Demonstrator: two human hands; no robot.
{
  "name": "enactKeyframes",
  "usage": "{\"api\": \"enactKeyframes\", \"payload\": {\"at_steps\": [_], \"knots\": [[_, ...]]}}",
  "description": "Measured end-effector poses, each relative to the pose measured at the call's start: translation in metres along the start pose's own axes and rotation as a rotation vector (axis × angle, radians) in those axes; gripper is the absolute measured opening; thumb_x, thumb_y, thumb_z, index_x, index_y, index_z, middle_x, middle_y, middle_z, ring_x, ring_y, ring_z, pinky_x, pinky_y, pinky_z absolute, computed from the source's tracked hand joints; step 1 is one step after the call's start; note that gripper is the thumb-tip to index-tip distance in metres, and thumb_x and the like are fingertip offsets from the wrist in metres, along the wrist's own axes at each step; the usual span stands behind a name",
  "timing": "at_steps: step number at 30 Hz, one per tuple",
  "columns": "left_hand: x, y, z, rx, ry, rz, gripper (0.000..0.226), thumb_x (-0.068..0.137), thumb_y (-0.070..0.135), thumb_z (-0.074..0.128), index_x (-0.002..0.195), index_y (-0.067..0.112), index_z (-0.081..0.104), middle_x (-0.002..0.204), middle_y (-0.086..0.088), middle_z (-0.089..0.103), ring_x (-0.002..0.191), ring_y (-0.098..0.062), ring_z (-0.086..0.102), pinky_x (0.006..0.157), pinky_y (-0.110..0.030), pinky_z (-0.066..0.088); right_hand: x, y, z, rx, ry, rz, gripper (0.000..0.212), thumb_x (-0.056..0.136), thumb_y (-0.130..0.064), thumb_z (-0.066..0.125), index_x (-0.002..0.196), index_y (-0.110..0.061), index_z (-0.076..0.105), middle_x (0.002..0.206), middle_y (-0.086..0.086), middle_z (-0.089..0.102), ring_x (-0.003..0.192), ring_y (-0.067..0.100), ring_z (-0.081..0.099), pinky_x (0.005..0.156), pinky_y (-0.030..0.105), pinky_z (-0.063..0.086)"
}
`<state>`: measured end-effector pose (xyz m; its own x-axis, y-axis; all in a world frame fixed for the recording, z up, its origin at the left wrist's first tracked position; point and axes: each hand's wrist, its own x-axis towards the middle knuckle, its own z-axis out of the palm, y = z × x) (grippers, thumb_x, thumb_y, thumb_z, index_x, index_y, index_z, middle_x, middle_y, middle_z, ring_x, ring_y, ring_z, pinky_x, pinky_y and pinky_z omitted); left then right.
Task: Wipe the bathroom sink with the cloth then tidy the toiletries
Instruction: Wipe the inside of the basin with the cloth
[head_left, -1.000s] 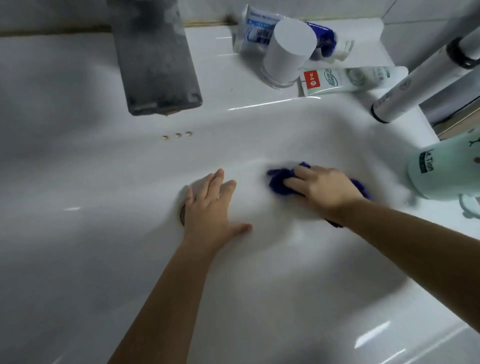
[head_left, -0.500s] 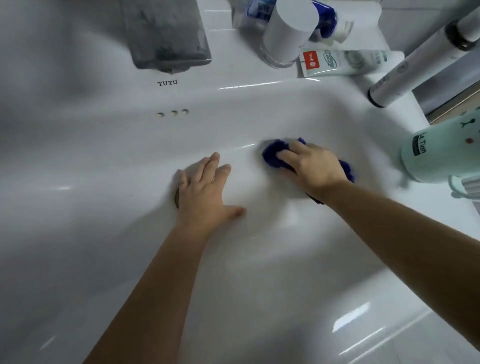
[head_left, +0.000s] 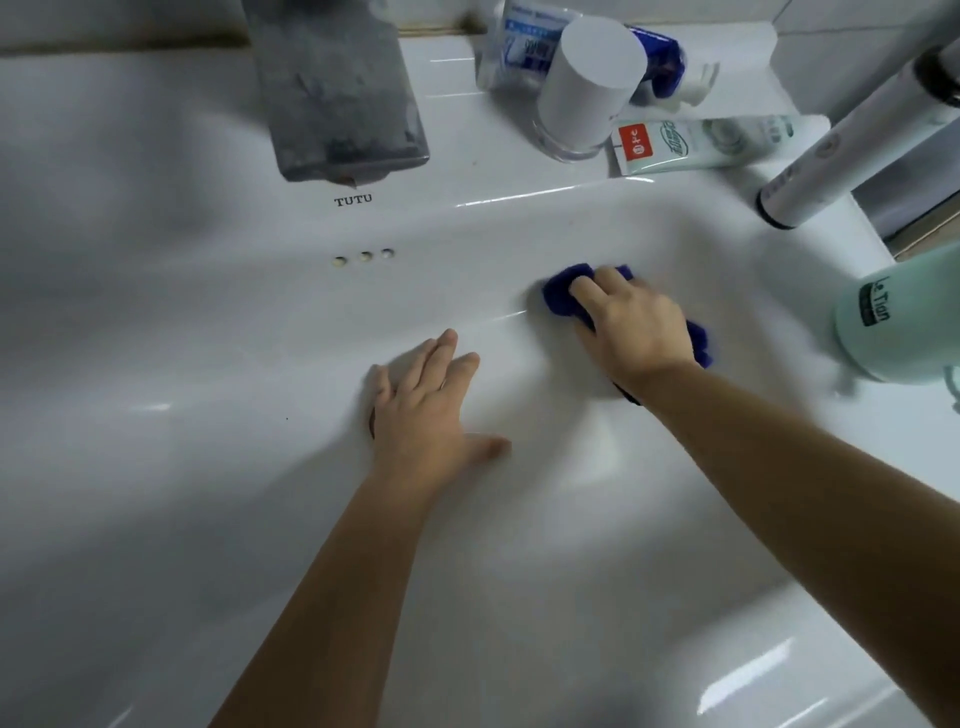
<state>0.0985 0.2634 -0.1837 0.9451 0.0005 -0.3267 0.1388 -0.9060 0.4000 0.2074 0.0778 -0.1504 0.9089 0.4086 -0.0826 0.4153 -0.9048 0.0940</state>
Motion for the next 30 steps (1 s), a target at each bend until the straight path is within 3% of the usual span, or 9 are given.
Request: {"api": "enactKeyframes", "payload": {"at_steps": [6, 9, 13, 17, 20, 22, 24, 27, 30], "knots": [[-0.002, 0.002, -0.003, 0.002, -0.012, -0.011, 0.091, 0.071, 0.064, 0.059, 0.145, 0.034, 0.014, 0.155, 0.013, -0.011, 0.14, -0.004, -0.01, 0.112, -0.045, -0.008, -0.1, 0.005, -0.006, 0.276, -0.254, -0.246, 0.024, 0.087, -0.024, 0.057, 0.109, -0.016, 0.059, 0.107, 0.004, 0.061, 0.079, 0.032, 0.063, 0.061, 0.032, 0.046], [0.0, 0.0, -0.003, 0.015, -0.026, 0.005, 0.093, 0.07, 0.064, 0.06, 0.145, 0.033, 0.013, 0.155, 0.012, -0.012, 0.14, -0.004, -0.01, 0.111, -0.046, -0.009, -0.066, 0.0, 0.0, 0.277, -0.122, -0.26, 0.029, 0.088, -0.032, 0.048, 0.109, -0.015, 0.06, 0.105, 0.008, 0.064, 0.076, 0.033, 0.064, 0.059, 0.031, 0.045], [0.0, -0.007, 0.0, 0.032, -0.015, 0.019, 0.098, 0.067, 0.066, 0.062, 0.145, 0.032, 0.014, 0.155, 0.014, -0.01, 0.14, -0.003, -0.009, 0.111, -0.048, -0.008, -0.002, -0.033, 0.017, 0.327, -0.024, -0.028, 0.031, 0.091, -0.024, 0.049, 0.119, -0.012, 0.054, 0.112, 0.009, 0.059, 0.087, 0.035, 0.058, 0.065, 0.033, 0.039], [-0.001, -0.008, -0.002, 0.063, -0.002, 0.038, 0.099, 0.066, 0.066, 0.063, 0.145, 0.031, 0.015, 0.155, 0.014, -0.008, 0.141, -0.004, -0.006, 0.111, -0.049, -0.007, -0.072, -0.006, 0.004, 0.375, -0.192, -0.392, 0.034, 0.082, -0.033, 0.048, 0.109, -0.016, 0.061, 0.109, 0.002, 0.064, 0.086, 0.022, 0.059, 0.064, 0.026, 0.044], [-0.002, -0.008, -0.008, 0.064, 0.009, 0.053, 0.097, 0.067, 0.065, 0.063, 0.145, 0.029, 0.017, 0.156, 0.011, -0.004, 0.141, -0.006, -0.005, 0.111, -0.048, -0.008, -0.089, 0.008, 0.001, 0.287, -0.307, -0.516, 0.03, 0.085, -0.034, 0.046, 0.107, -0.019, 0.059, 0.102, -0.002, 0.064, 0.079, 0.022, 0.06, 0.058, 0.023, 0.043], [-0.007, -0.012, -0.017, 0.042, 0.017, 0.054, 0.098, 0.068, 0.065, 0.063, 0.145, 0.029, 0.015, 0.156, 0.009, -0.003, 0.141, -0.008, -0.005, 0.112, -0.046, -0.007, -0.064, -0.004, 0.013, 0.299, -0.151, -0.454, 0.036, 0.085, -0.035, 0.04, 0.103, -0.014, 0.061, 0.096, 0.006, 0.064, 0.072, 0.032, 0.061, 0.052, 0.031, 0.049], [-0.023, -0.023, -0.028, 0.038, 0.037, 0.007, 0.101, 0.066, 0.068, 0.062, 0.146, 0.029, 0.014, 0.156, 0.008, -0.003, 0.142, -0.01, -0.007, 0.112, -0.044, -0.005, -0.032, -0.025, 0.021, 0.283, 0.027, -0.226, 0.032, 0.088, -0.029, 0.042, 0.104, -0.009, 0.06, 0.091, 0.013, 0.061, 0.067, 0.036, 0.058, 0.051, 0.035, 0.045], [-0.06, -0.053, -0.047, 0.169, 0.042, -0.03, 0.109, 0.057, 0.081, 0.051, 0.146, 0.025, 0.02, 0.156, 0.001, 0.005, 0.143, -0.017, 0.001, 0.113, -0.046, 0.004, -0.02, -0.048, 0.026, 0.306, -0.008, 0.026, 0.026, 0.088, -0.014, 0.051, 0.112, -0.007, 0.054, 0.099, 0.015, 0.056, 0.073, 0.036, 0.055, 0.056, 0.033, 0.038], [-0.1, -0.089, -0.048, 0.295, 0.005, -0.105, 0.112, 0.049, 0.082, 0.038, 0.132, 0.009, 0.046, 0.143, -0.02, 0.039, 0.13, -0.036, 0.039, 0.099, -0.058, 0.033, -0.06, -0.049, 0.024, 0.367, -0.08, -0.488, 0.033, 0.086, -0.026, 0.045, 0.111, -0.01, 0.059, 0.1, 0.012, 0.062, 0.072, 0.035, 0.061, 0.055, 0.032, 0.048]]}}
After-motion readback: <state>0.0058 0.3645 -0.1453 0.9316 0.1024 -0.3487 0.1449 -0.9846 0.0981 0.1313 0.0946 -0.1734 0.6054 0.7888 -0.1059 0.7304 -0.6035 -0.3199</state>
